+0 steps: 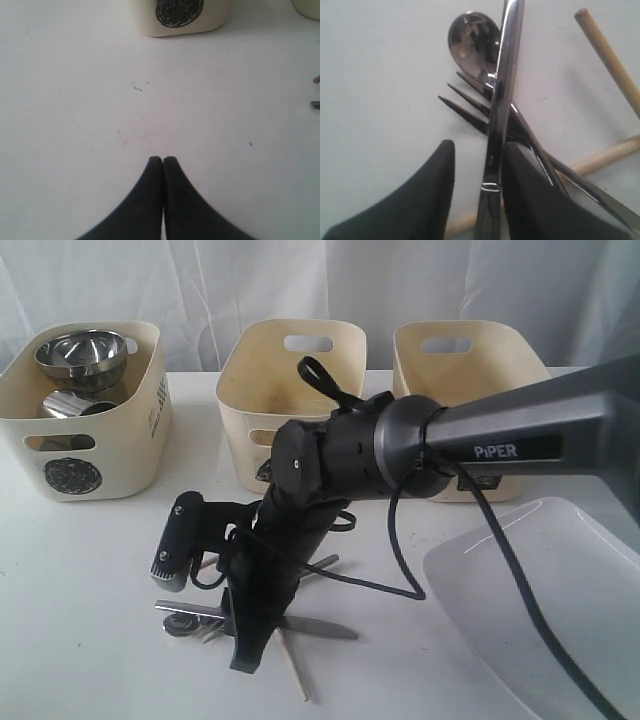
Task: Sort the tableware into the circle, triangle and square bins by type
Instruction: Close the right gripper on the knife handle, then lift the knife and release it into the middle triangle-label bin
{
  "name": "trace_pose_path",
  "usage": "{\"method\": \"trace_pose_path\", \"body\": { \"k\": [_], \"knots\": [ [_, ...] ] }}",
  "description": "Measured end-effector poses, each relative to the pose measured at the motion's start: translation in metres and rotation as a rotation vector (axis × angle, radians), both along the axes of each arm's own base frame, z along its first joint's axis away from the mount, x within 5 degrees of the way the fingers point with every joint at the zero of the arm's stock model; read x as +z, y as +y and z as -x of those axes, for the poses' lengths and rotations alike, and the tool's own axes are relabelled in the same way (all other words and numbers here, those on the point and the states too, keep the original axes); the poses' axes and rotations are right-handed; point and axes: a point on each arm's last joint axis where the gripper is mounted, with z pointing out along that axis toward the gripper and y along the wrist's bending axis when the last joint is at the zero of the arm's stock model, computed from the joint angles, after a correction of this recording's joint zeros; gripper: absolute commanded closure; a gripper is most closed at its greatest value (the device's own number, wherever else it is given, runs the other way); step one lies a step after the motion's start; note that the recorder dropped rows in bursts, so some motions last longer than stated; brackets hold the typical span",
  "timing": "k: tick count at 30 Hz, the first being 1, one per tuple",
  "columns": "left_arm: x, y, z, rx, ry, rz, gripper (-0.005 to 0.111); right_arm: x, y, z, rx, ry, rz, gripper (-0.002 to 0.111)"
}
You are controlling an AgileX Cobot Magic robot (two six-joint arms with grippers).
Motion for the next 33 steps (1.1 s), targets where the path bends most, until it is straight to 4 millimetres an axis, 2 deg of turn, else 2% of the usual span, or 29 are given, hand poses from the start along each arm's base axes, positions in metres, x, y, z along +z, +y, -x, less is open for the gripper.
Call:
{"method": "trace_pose_path", "body": {
  "k": [2, 8, 10, 15, 21, 27, 33],
  "knots": [
    [0.0, 0.0, 0.0, 0.0, 0.0, 0.0, 0.107, -0.001, -0.001, 0.0, 0.006, -0.005, 0.011, 0.064],
    [0.0, 0.0, 0.0, 0.0, 0.0, 0.0, 0.107, -0.019, 0.0, -0.003, 0.002, 0.012, 0.035, 0.065],
    [0.0, 0.0, 0.0, 0.0, 0.0, 0.0, 0.107, -0.019, 0.001, -0.003, -0.003, 0.01, 0.031, 0.072],
    [0.0, 0.0, 0.0, 0.0, 0.0, 0.0, 0.107, -0.019, 0.001, -0.004, -0.007, 0.009, 0.027, 0.108],
    [0.0, 0.0, 0.0, 0.0, 0.0, 0.0, 0.107, -0.019, 0.001, -0.004, -0.036, 0.016, 0.024, 0.108],
    [0.0, 0.0, 0.0, 0.0, 0.0, 0.0, 0.107, -0.004, -0.001, -0.003, -0.031, -0.017, 0.016, 0.108],
    [0.0, 0.0, 0.0, 0.0, 0.0, 0.0, 0.107, 0.033, -0.004, -0.001, -0.049, -0.087, -0.043, 0.108]
  ]
}}
